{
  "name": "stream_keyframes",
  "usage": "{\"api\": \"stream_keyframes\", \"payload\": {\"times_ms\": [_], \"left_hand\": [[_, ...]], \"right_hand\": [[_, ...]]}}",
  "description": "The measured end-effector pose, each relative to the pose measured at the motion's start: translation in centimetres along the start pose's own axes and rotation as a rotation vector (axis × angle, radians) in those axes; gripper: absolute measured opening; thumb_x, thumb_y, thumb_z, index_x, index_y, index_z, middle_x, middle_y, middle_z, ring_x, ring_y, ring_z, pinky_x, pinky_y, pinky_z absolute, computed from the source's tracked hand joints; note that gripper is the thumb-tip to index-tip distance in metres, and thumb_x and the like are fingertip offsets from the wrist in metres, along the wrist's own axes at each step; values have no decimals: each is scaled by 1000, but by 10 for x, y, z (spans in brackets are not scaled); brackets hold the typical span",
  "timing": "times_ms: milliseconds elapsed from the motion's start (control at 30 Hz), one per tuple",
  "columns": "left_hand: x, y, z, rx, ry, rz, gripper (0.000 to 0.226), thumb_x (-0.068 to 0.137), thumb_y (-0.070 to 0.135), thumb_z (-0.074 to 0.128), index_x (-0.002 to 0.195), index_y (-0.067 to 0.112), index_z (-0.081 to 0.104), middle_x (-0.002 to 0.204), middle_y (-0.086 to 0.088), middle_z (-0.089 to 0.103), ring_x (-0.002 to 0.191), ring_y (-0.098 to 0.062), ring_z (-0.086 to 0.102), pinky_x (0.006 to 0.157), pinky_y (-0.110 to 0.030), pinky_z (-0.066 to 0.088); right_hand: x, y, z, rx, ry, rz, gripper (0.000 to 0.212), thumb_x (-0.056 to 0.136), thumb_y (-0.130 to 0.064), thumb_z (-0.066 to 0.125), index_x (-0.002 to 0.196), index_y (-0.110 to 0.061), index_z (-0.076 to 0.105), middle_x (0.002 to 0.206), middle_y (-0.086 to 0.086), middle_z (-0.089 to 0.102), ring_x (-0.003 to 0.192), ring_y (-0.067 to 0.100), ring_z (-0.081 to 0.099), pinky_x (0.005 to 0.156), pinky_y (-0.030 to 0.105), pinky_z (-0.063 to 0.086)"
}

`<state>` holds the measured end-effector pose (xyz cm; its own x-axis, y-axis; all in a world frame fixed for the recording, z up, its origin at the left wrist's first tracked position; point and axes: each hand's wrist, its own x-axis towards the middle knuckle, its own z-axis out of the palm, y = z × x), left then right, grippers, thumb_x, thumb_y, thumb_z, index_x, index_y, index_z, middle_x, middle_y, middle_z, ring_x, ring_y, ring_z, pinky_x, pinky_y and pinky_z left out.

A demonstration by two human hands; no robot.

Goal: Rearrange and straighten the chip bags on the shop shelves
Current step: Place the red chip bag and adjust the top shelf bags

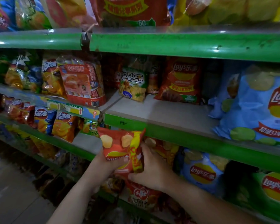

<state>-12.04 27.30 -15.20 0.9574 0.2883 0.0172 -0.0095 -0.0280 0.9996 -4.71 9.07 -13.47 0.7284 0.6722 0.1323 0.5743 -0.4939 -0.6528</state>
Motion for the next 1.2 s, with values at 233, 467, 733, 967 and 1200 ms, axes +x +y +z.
{"api": "stream_keyframes", "payload": {"times_ms": [233,467,733,967,1200], "left_hand": [[51,-39,-33,45,54,-129,74,45,31,90,114,15,66,103,-7,76,93,-27,72,69,-32,58],[101,-61,-16,35,107,-146,87,40,49,92,117,22,62,107,-6,74,95,-30,71,82,-53,57],[84,-45,-17,229,323,-259,140,33,45,94,148,14,20,134,-20,53,116,-43,56,94,-59,48],[38,58,6,1023,178,-206,61,77,41,71,128,13,54,119,-7,62,102,-25,60,80,-34,52],[4,185,60,1107,207,112,53,77,60,58,122,32,61,96,9,68,78,-8,66,68,-32,60]], "right_hand": [[5,29,-24,-157,152,14,60,79,-51,60,135,-28,53,146,-10,47,135,8,42,103,18,33],[-15,2,-49,-230,157,9,51,81,-58,47,126,-36,53,127,-18,56,116,5,52,95,28,46],[-45,-61,-131,-175,501,-226,36,83,-41,59,113,-25,68,99,-21,61,91,-3,57,77,9,44],[-51,-95,-241,-246,1167,-635,20,85,-7,65,104,0,65,101,1,59,89,18,61,78,28,53],[-23,-131,-340,66,1101,-202,93,67,-55,78,143,-25,34,141,3,45,119,10,45,97,11,36]]}}
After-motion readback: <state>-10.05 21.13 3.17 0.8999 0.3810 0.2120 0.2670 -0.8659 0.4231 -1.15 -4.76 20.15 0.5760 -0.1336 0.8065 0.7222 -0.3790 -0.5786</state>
